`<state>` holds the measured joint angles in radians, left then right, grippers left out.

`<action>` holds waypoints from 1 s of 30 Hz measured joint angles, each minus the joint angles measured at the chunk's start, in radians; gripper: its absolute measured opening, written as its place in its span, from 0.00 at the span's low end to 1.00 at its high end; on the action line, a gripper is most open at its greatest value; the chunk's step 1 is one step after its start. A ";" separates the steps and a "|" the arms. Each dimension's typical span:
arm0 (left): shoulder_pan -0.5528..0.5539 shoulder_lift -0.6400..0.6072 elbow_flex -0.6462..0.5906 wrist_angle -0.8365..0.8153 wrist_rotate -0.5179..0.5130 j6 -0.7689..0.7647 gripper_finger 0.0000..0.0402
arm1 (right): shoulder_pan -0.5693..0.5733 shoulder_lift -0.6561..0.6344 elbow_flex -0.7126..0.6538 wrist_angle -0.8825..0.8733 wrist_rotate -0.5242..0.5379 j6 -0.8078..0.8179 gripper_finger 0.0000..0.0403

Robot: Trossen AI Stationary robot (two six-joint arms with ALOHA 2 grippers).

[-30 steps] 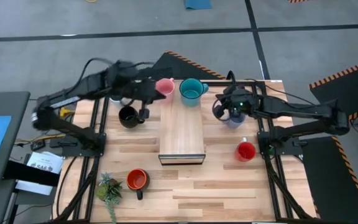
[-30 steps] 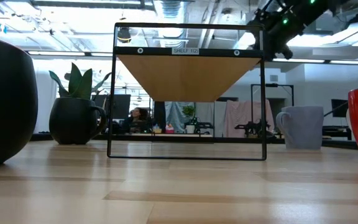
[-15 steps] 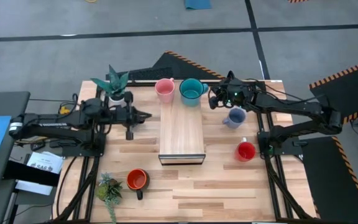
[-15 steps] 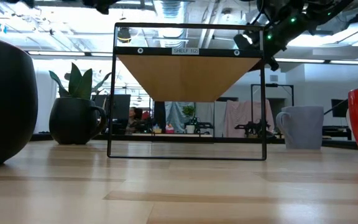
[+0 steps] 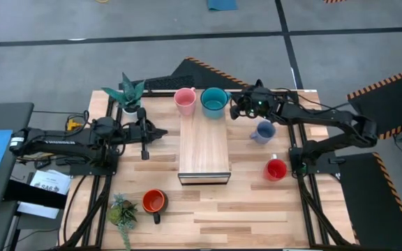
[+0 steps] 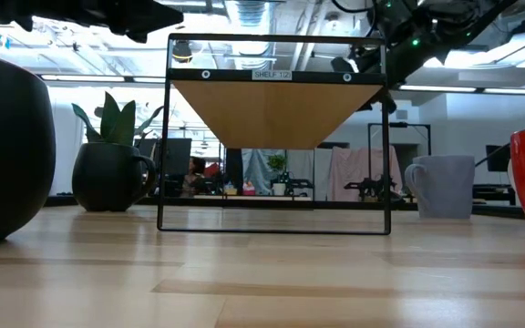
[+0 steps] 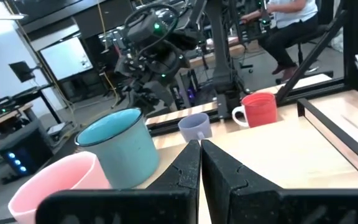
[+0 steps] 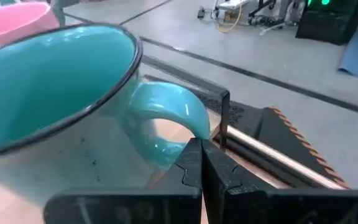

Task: Place coffee mugs
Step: Adjust the mugs on the shelf, then put the black mug on the shelf

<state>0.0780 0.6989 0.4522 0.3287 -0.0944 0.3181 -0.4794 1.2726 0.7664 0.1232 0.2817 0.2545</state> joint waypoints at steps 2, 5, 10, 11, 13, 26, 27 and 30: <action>0.000 0.000 0.000 -0.001 0.000 0.010 0.00 | -0.008 0.012 0.009 -0.001 0.000 -0.001 0.04; 0.000 0.000 0.000 -0.002 0.000 0.010 0.00 | -0.014 0.028 0.030 0.000 0.000 -0.009 0.04; 0.000 0.000 0.000 -0.002 0.000 0.010 0.00 | -0.015 0.068 0.056 0.042 -0.017 -0.016 0.04; 0.000 0.000 0.000 -0.002 0.000 0.010 0.00 | -0.015 0.079 0.064 0.049 -0.019 -0.017 0.04; 0.000 0.001 0.000 -0.003 0.000 0.011 0.00 | -0.015 0.102 0.082 0.051 -0.022 -0.025 0.04; 0.000 0.000 0.000 -0.069 -0.050 0.037 0.00 | -0.015 0.002 0.183 -0.249 0.039 -0.129 0.06; 0.000 0.000 0.000 -0.083 -0.060 0.031 0.00 | -0.014 -0.029 0.183 -0.290 0.039 -0.130 0.06; 0.000 0.000 0.000 -0.136 -0.064 0.021 0.00 | 0.005 -0.115 0.182 -0.399 0.040 -0.118 0.06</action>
<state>0.0784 0.6994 0.4522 0.1923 -0.1585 0.3393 -0.4742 1.1576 0.9488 -0.2760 0.3213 0.1364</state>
